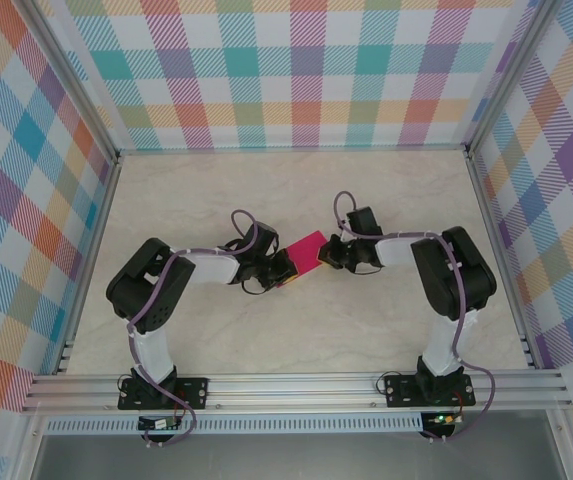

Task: Fold a paper plane with a square sheet of paper (pick it up from the middle)
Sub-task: First fold in half a square sheet of paper at the center of the table.

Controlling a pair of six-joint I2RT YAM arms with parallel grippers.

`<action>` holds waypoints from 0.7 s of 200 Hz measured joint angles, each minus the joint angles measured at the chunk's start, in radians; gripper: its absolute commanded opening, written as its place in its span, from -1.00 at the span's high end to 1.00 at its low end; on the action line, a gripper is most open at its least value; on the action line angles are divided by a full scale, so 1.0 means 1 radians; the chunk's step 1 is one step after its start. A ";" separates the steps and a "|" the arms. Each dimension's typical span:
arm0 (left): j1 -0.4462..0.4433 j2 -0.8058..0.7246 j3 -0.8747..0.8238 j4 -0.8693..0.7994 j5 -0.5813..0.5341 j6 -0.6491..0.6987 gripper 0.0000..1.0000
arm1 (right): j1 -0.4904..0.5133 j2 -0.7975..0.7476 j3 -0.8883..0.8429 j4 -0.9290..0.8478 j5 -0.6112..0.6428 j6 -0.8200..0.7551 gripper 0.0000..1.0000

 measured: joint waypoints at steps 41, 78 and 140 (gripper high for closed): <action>0.000 -0.007 -0.001 -0.018 -0.010 0.000 1.00 | -0.056 -0.013 0.000 -0.013 0.043 -0.022 0.94; 0.000 -0.010 0.000 -0.030 -0.012 0.011 1.00 | -0.080 -0.043 -0.018 -0.017 0.124 -0.022 0.92; 0.003 -0.017 0.045 -0.146 -0.031 0.171 1.00 | -0.095 -0.216 -0.082 -0.004 0.130 -0.021 0.87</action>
